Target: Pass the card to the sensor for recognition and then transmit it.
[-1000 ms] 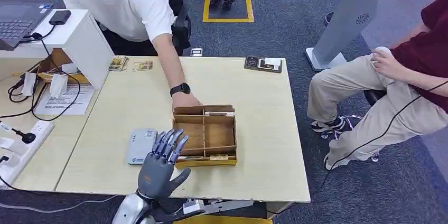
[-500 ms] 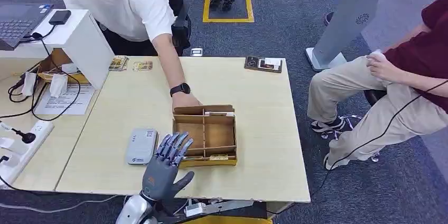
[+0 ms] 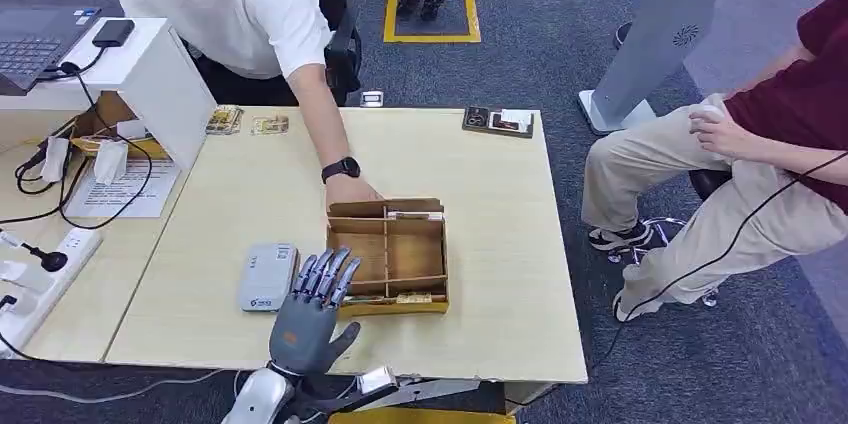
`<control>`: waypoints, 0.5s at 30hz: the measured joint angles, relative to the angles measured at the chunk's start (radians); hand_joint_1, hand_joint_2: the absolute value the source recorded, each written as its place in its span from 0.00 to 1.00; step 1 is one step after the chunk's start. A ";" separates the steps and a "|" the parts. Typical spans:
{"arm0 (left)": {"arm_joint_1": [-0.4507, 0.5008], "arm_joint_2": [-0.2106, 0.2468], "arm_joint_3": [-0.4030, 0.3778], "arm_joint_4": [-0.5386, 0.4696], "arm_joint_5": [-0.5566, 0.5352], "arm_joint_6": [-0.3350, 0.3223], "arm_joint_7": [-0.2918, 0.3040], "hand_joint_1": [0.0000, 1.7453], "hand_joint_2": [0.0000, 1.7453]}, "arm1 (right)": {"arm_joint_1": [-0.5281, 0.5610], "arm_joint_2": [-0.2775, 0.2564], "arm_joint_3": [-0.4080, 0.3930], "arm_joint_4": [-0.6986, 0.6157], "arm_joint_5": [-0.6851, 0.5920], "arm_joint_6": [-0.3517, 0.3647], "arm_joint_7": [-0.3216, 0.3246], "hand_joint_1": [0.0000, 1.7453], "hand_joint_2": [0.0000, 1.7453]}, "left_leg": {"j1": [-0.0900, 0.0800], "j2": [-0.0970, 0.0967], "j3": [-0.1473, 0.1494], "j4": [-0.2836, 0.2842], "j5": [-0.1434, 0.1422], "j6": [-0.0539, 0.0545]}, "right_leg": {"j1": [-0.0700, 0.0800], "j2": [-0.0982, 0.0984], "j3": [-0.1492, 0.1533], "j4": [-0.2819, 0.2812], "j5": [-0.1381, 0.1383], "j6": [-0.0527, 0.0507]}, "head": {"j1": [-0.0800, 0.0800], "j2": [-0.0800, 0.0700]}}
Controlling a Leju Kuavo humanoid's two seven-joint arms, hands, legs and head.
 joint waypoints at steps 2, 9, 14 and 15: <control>-0.003 0.008 -0.011 0.002 -0.016 0.000 0.038 0.00 1.00 | 0.000 0.000 0.002 0.000 -0.001 0.000 0.000 0.00 1.00 | 0.000 0.000 0.000 0.000 0.000 0.000 | 0.000 0.000 0.000 0.000 0.000 0.000 | 0.000 0.000; -0.006 0.031 -0.046 0.002 -0.031 0.000 0.071 0.00 1.00 | 0.000 0.000 0.005 0.000 -0.003 0.000 0.000 0.00 1.00 | 0.000 0.000 0.000 0.000 0.000 0.000 | 0.000 0.000 0.000 0.000 0.000 0.000 | 0.000 0.000; -0.011 0.042 -0.062 0.003 -0.030 0.000 0.084 0.67 1.00 | 0.000 0.000 0.006 0.000 -0.003 0.000 0.002 0.00 1.00 | 0.000 0.000 0.000 0.000 0.000 0.000 | 0.000 0.000 0.000 0.000 0.000 0.000 | 0.000 0.000; -0.013 0.045 -0.068 0.003 -0.030 0.000 0.089 1.00 1.00 | 0.000 0.000 0.006 0.000 -0.003 0.000 0.002 0.00 1.00 | 0.000 0.000 0.000 0.000 0.000 0.000 | 0.000 0.000 0.000 0.000 0.000 0.000 | 0.000 0.000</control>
